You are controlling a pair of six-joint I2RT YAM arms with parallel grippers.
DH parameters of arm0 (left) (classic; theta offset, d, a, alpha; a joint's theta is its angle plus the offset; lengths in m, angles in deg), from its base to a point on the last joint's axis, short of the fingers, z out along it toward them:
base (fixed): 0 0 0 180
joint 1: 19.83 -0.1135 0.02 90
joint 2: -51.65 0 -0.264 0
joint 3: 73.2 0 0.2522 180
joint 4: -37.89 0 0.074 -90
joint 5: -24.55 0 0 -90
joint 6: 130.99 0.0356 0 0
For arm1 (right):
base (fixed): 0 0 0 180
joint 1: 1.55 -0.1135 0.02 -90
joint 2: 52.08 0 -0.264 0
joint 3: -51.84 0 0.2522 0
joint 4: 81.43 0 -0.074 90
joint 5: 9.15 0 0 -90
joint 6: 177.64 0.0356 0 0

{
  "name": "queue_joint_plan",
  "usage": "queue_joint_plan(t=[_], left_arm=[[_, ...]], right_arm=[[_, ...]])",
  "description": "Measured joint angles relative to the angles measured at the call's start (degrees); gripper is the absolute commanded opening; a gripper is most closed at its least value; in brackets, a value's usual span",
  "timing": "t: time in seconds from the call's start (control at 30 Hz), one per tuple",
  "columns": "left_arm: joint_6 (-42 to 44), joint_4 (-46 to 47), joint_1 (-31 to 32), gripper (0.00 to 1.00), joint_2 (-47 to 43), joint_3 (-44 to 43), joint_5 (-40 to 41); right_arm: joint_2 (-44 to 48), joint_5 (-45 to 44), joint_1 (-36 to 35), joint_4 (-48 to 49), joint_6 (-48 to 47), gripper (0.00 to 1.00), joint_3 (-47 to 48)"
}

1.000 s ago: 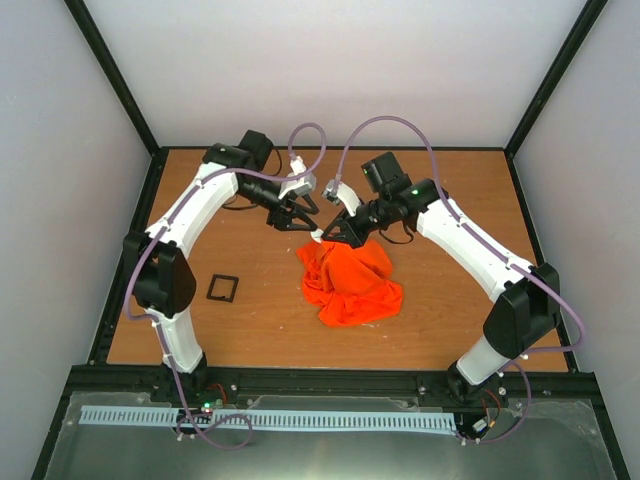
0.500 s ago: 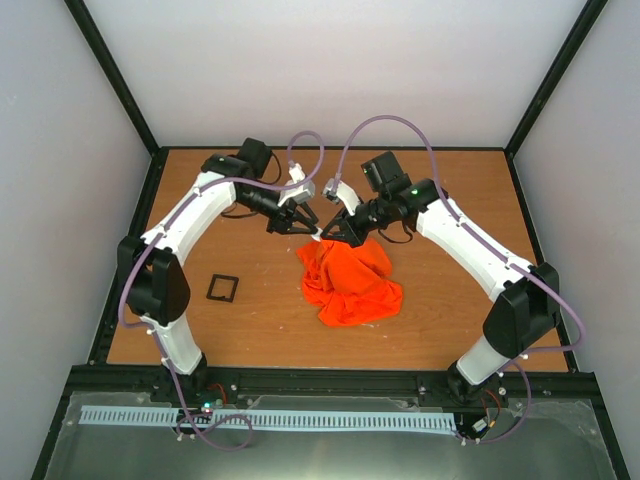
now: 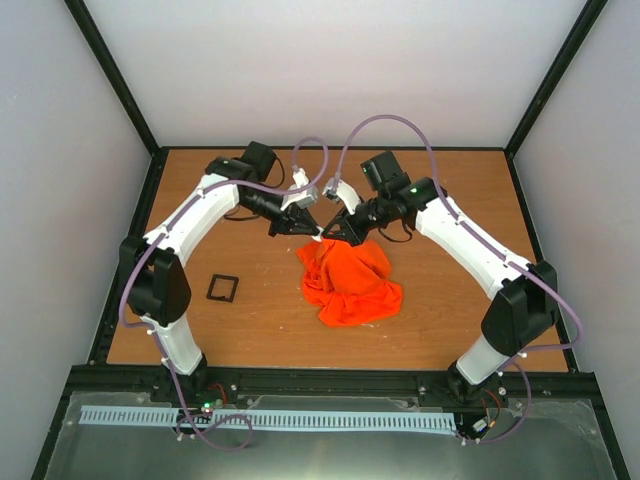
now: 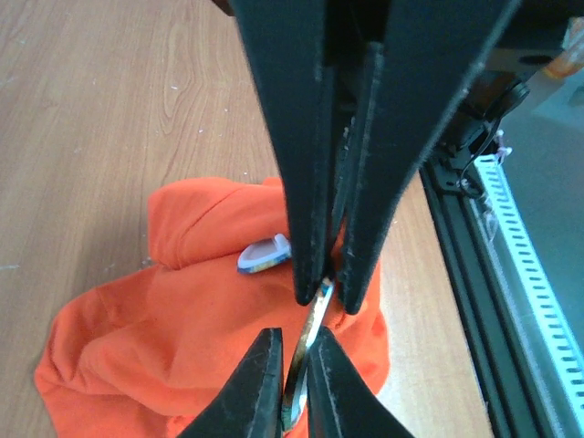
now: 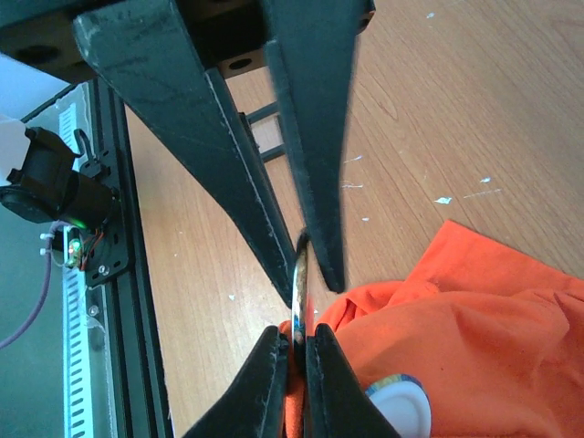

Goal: Remove the brooch from the garment

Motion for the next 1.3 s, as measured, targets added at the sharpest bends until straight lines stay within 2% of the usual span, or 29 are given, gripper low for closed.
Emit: queue_joint_plan(t=[0.03, 0.23, 0.37, 0.53, 0.63, 0.73, 0.83, 1.13, 1.3], left_arm=[[0.09, -0.02, 0.07, 0.01, 0.0, 0.0, 0.22], [1.01, -0.31, 0.26, 0.01, -0.02, 0.0, 1.31], [0.81, -0.26, 0.33, 0.01, -0.28, 0.07, 1.33], [-3.78, 4.48, 0.39, 0.01, -2.69, 2.4, 1.44], [-10.4, 10.03, 0.39, 0.01, -4.55, 4.31, 2.1], [-18.34, 16.74, 0.39, 0.01, -6.27, 4.57, 2.71], [-26.77, 24.92, 0.28, 0.01, -8.92, 4.09, 3.19], [-42.93, 40.06, -0.02, 0.01, -10.54, -7.04, 4.46], [-52.7, 50.23, -0.09, 0.01, -13.9, -4.35, 2.82]], right_arm=[[-0.09, -0.07, 0.04, -0.09, 0.0, 0.03, 0.07], [-0.57, -0.37, 0.31, -0.17, -0.02, 0.05, 0.15], [-0.61, -0.81, 0.33, 0.28, 0.57, 0.28, 0.15], [-0.26, -2.34, 1.73, 4.63, 6.56, 0.45, -0.02], [2.75, -2.86, 5.9, 11.91, 12.46, 0.48, -2.62], [9.49, -3.8, 11.61, 22.71, 19.65, 0.49, -8.92], [15.41, -3.63, 14.43, 32.48, 26.1, 0.49, -14.08], [17.62, 0.17, 14.71, 53.13, 39.95, 0.49, -15.45], [17.49, 3.21, 14.71, 60.02, 43.8, 0.5, -15.61]])
